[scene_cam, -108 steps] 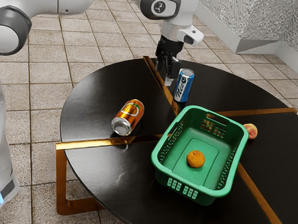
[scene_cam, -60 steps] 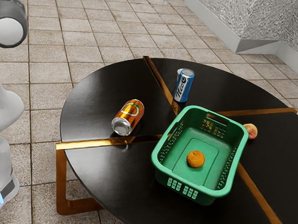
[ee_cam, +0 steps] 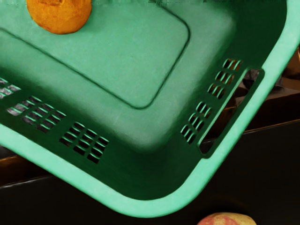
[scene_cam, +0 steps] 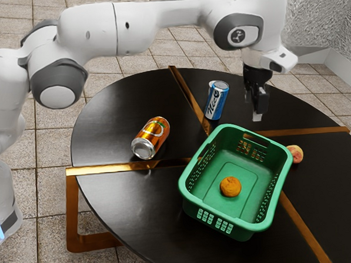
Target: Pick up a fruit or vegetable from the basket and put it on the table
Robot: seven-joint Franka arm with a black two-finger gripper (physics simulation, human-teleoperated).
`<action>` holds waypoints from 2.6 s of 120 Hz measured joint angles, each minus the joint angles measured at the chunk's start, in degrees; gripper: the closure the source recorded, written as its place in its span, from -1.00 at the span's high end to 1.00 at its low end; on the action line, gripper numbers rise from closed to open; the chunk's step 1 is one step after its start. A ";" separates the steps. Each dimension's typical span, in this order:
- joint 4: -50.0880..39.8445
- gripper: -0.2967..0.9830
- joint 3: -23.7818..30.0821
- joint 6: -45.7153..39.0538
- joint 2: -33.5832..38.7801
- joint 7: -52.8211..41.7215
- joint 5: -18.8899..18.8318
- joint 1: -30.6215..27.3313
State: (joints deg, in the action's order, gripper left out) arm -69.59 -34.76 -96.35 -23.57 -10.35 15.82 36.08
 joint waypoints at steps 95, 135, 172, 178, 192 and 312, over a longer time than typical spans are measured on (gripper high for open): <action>-7.48 0.50 12.90 -3.16 -7.37 2.57 2.73 -5.39; -7.31 -0.03 12.76 -4.19 -8.08 3.92 2.36 -5.88; 10.15 -0.07 10.73 4.00 -7.59 4.94 -4.28 -10.38; 12.80 -0.07 10.64 2.97 -7.58 4.97 -6.45 -11.20; 13.96 -0.07 10.64 -8.02 -7.65 5.06 -10.49 -13.36; -3.62 -0.17 23.04 -56.26 -16.79 8.90 -11.96 -28.95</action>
State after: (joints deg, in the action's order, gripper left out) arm -73.21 -11.73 -152.61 -40.36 -1.44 3.86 7.12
